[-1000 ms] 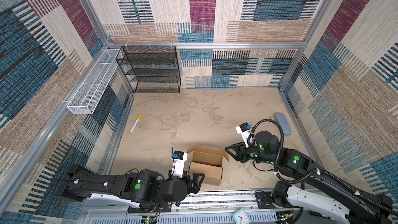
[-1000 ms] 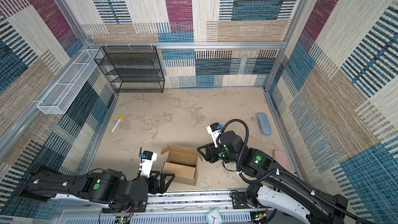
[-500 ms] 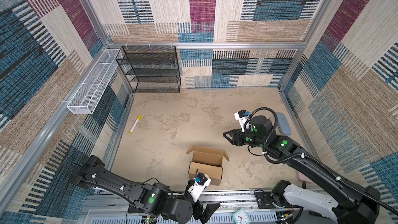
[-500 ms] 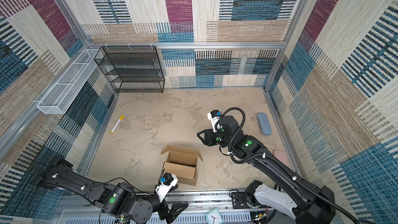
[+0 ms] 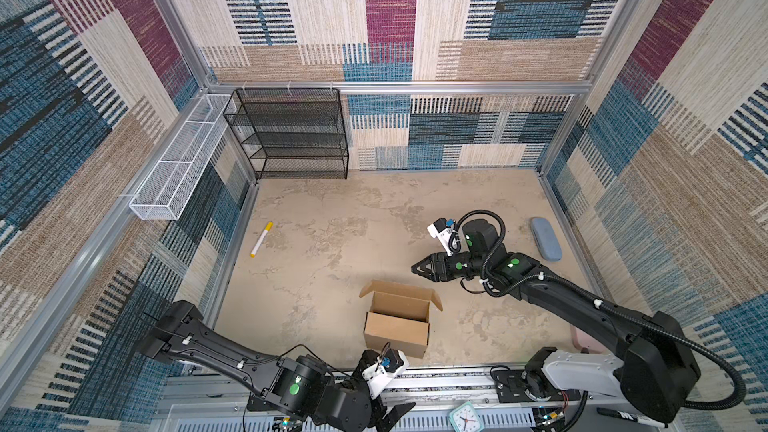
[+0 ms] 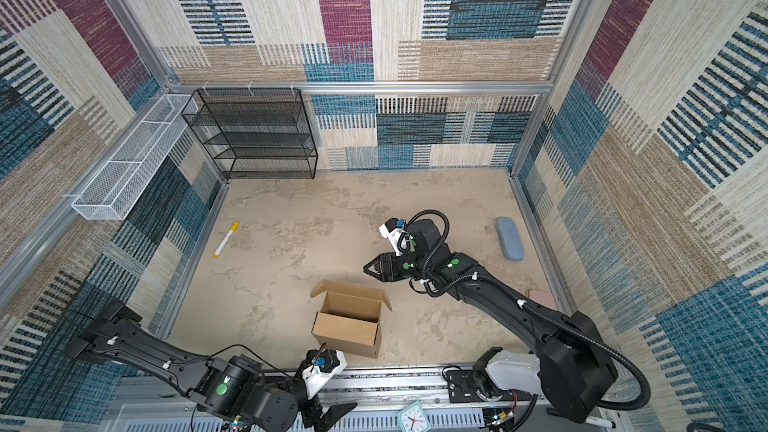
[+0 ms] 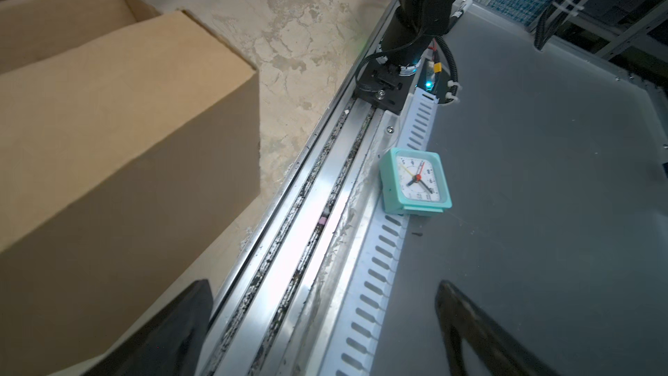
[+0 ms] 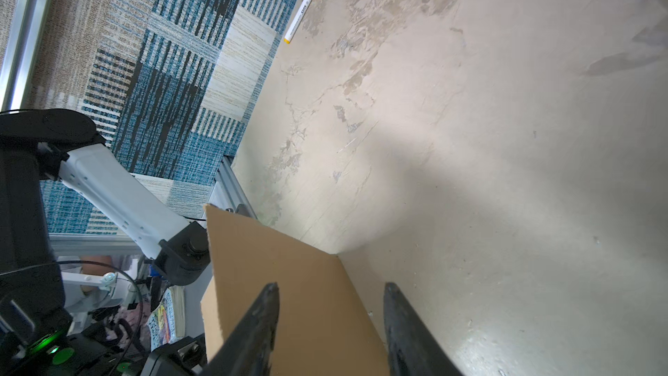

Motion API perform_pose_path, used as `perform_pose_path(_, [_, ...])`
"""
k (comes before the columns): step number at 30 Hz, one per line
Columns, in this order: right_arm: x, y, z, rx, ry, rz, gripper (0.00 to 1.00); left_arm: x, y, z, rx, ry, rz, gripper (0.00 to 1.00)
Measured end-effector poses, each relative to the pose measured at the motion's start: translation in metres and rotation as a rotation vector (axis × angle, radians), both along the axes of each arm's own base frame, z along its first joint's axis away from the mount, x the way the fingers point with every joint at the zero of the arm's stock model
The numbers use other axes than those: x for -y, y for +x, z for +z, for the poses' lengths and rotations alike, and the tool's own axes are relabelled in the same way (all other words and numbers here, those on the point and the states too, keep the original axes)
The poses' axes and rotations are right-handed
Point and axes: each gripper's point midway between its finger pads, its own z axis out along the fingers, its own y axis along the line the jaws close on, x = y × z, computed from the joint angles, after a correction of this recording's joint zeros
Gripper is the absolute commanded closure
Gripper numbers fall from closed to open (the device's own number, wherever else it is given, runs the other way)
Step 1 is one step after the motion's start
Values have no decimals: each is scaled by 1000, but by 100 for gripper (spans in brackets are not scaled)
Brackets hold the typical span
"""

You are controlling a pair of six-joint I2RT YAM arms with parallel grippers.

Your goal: Fold the paper box

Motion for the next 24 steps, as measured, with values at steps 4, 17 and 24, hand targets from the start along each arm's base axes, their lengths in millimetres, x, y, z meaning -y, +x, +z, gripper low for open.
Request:
perform_pose_path(4, [-7, 0, -10, -39, 13, 39, 52, -10, 21, -12, 29, -12, 46, 1])
perform_pose_path(17, [-16, -16, -21, -118, 72, 120, 54, 0, 52, -33, 0, 11, 77, 1])
perform_pose_path(24, [-19, -29, -22, -150, 97, 156, 55, -1, 51, -32, -7, -31, 65, 1])
